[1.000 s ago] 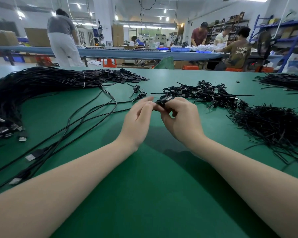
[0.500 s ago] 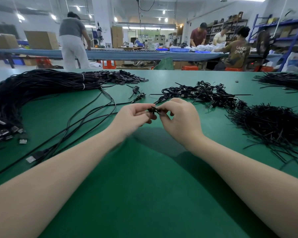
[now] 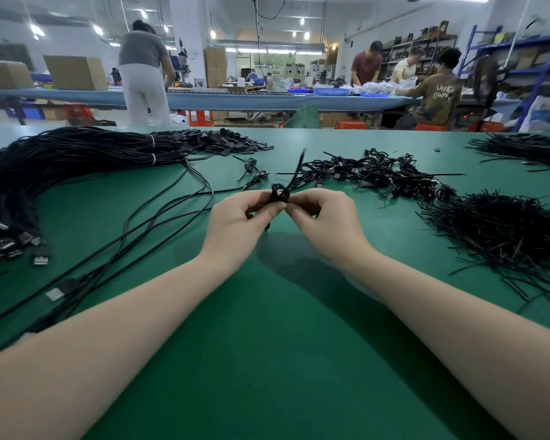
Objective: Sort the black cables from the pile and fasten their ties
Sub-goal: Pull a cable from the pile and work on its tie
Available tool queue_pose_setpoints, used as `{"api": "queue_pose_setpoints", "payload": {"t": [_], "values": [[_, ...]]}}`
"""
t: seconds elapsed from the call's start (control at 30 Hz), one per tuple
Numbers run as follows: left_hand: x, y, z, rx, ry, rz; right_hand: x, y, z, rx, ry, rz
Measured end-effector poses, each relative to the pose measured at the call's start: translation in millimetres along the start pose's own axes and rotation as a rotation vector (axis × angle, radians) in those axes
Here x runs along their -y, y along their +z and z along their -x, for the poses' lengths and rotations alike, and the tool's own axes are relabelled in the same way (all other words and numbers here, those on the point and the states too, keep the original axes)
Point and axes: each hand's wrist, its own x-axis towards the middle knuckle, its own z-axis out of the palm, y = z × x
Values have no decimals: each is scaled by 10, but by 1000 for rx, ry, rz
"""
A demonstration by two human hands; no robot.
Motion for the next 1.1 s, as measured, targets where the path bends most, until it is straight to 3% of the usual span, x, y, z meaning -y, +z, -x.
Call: {"api": "queue_pose_setpoints", "payload": {"t": [0.13, 0.3, 0.37, 0.57, 0.73, 0.9, 0.97, 1.1], "values": [[-97, 5, 3, -53, -94, 73, 17, 4, 26, -60, -88, 75], [-208, 57, -7, 14, -457, 571, 42, -34, 62, -226, -526, 476], [-222, 52, -27, 52, -491, 653, 28, -48, 75, -294, -559, 512], [-63, 45, 9, 185, -261, 407, -29, -38, 89, -279, -384, 488], [33, -28, -10, 93, -64, 154, -33, -17, 76, -253, -270, 373], [23, -29, -19, 29, 110, -143, -40, -17, 72, -219, -270, 313], [-8, -17, -18, 4, 101, -105, -31, -20, 73, -244, -294, 371], [-119, 33, -23, 40, -88, 89, 14, -58, 57, -338, -445, 488]]}}
